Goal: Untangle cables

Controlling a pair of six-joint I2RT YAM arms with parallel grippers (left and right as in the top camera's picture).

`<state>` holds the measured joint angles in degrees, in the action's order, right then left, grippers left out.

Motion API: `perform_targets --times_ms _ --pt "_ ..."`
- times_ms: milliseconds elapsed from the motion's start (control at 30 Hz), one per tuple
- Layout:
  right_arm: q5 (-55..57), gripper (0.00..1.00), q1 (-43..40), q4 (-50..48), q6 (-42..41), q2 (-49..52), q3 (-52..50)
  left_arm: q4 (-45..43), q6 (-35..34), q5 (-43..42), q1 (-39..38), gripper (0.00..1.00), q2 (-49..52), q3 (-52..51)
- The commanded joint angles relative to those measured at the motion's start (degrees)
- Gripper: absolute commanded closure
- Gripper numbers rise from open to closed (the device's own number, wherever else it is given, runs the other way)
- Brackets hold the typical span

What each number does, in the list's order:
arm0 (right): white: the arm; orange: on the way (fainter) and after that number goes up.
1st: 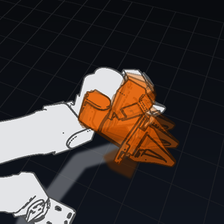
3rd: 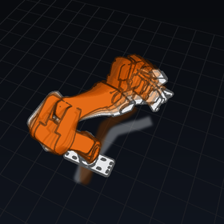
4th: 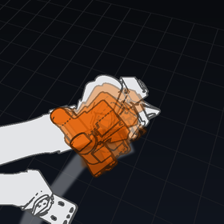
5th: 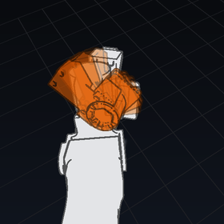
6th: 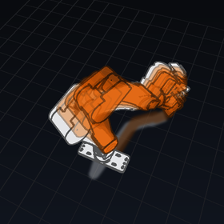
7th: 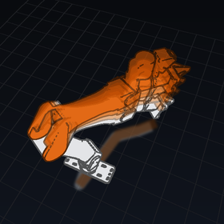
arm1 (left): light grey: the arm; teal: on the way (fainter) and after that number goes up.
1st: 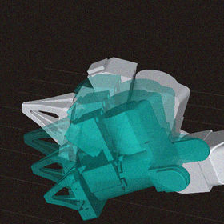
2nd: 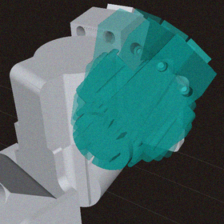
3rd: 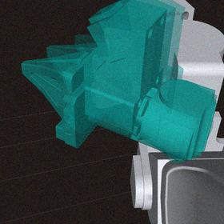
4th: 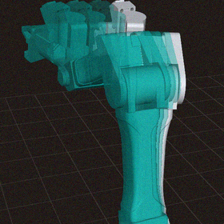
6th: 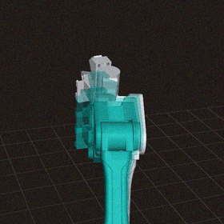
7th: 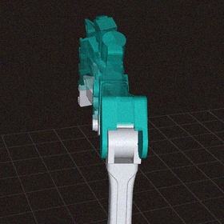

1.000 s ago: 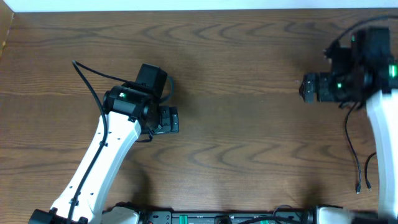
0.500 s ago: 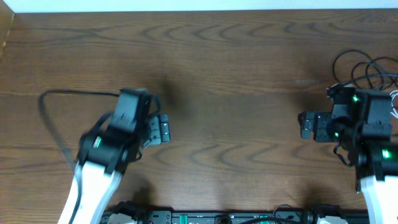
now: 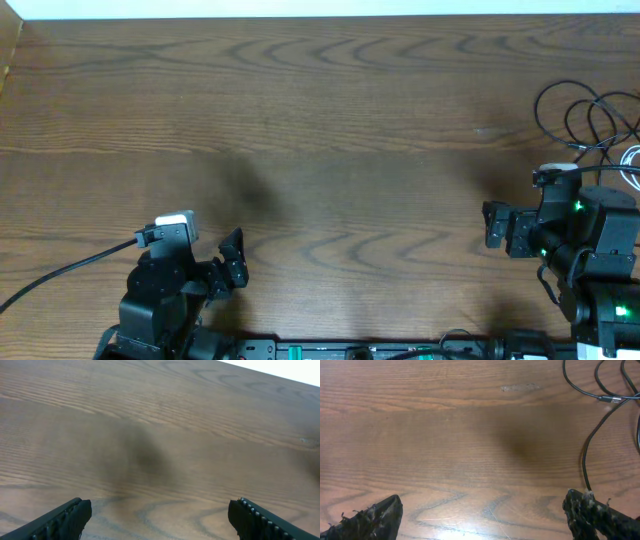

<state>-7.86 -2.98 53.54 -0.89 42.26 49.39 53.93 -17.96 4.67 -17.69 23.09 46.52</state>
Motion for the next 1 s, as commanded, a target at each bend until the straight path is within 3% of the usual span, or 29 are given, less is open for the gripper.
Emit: perform_targets --times_ms 0,500,633,967 --pt "0.4 0.01 0.0 0.1 -0.8 -0.2 -0.4 0.0 0.1 0.7 0.0 0.07 0.1 -0.3" --pt "2.1 0.01 0.2 -2.3 0.3 -2.8 -0.8 0.0 0.1 0.7 0.0 0.07 0.1 -0.3" --pt "1.6 0.01 1.2 -11.4 0.3 -9.7 -6.0 0.0 0.1 0.7 0.0 0.07 0.1 -0.3" --pt "-0.2 0.01 7.6 -48.2 0.3 -34.3 -33.1 0.0 0.1 0.7 0.0 0.07 0.1 -0.3"
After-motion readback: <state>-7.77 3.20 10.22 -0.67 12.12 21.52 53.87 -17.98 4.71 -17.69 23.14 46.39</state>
